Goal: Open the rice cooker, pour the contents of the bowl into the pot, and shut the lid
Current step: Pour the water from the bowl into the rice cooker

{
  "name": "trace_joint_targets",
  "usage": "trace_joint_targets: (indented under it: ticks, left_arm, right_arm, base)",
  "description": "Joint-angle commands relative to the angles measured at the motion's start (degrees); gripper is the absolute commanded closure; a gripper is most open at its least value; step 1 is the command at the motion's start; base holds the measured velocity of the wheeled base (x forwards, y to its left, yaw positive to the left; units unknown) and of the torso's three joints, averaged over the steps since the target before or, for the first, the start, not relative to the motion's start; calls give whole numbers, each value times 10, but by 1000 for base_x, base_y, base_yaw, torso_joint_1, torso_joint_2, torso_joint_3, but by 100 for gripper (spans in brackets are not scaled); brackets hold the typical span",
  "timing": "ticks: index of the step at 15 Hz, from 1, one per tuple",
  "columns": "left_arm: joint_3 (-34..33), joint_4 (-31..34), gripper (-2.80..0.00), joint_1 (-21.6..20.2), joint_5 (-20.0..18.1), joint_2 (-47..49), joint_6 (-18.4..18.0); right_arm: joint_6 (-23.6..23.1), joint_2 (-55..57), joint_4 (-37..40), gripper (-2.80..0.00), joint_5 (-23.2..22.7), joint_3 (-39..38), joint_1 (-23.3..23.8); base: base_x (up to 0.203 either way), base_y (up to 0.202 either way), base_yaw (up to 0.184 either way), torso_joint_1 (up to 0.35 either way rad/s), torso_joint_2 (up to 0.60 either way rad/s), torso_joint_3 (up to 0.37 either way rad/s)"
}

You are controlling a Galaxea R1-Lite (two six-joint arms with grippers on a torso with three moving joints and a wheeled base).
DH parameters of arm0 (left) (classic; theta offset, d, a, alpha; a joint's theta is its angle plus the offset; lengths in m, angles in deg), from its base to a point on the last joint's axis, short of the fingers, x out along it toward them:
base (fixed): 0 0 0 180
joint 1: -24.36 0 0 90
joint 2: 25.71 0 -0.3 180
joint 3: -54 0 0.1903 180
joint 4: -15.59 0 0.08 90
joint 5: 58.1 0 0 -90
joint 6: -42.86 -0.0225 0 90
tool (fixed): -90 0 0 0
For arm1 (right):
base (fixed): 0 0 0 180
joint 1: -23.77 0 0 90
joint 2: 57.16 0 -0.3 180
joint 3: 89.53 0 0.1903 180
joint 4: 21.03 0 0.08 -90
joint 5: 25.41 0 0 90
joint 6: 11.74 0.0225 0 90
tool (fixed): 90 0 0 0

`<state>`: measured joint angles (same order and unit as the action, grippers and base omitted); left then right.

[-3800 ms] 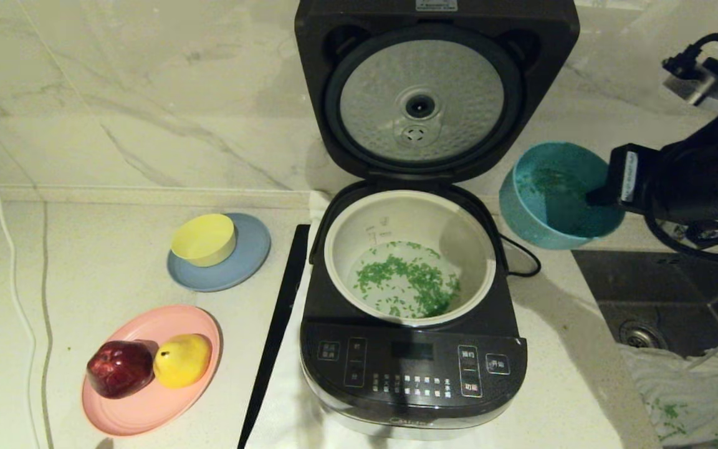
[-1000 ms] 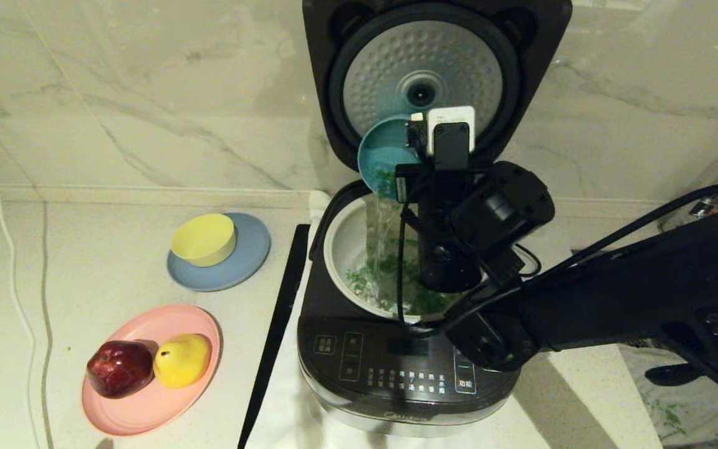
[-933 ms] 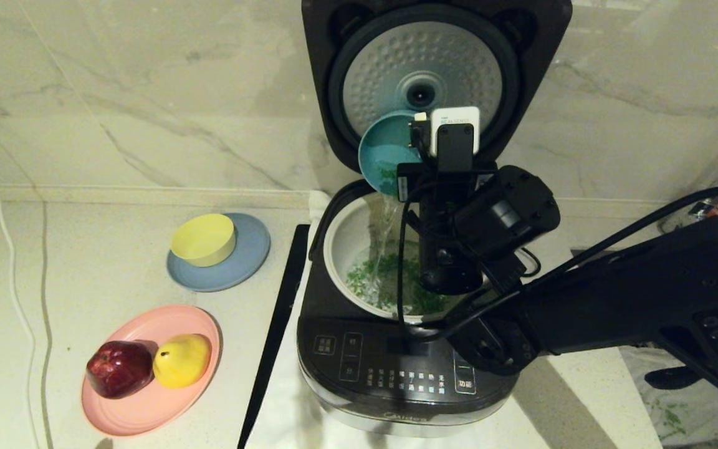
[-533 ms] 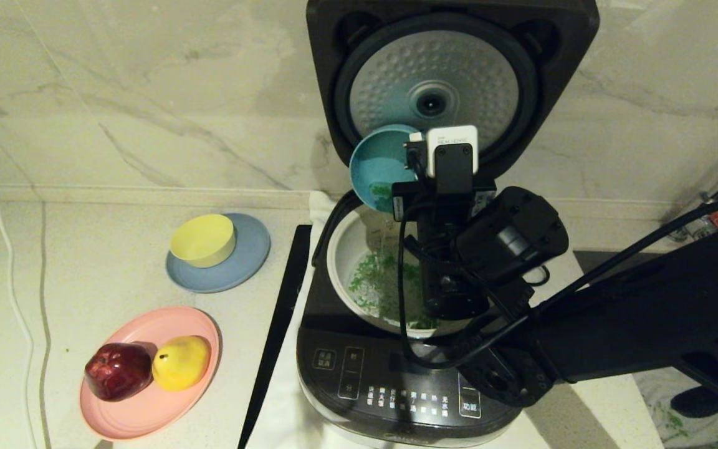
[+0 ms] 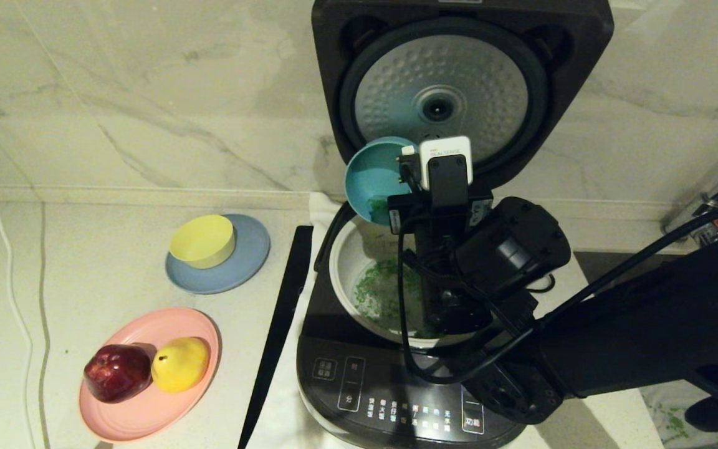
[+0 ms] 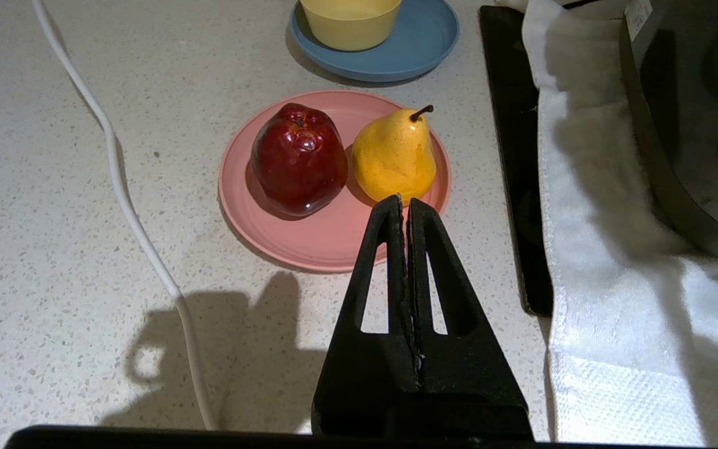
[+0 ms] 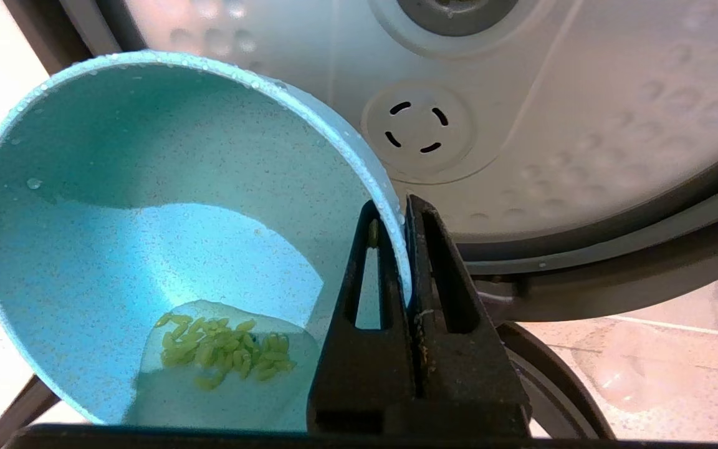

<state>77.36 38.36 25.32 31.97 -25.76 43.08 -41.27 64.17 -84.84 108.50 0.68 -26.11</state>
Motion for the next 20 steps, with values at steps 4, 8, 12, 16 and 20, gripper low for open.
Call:
trace_joint_targets:
  ticks: [4,8,12,16,20]
  left_arm:
    - [-2,0,0,0,0,0,0]
    - [-2,0,0,0,0,0,0]
    - [-2,0,0,0,0,0,0]
    - [-2,0,0,0,0,0,0]
    - [-2,0,0,0,0,0,0]
  right_arm:
    - [-3,-8,-5,0,-3,12,3]
    - [-10,-14,-5,0,-14,18,5]
    - [-14,-19,-5,0,-15,11,7]
    - [-23,-2,-5,0,-17,0,8]
    - [-28,-21,-5,0,-17,0,8]
  base:
    - [0,0,0,0,0,0]
    - [0,0,0,0,0,0]
    - [0,0,0,0,0,0]
    - [0,0,0,0,0,0]
    - [0,0,0,0,0,0]
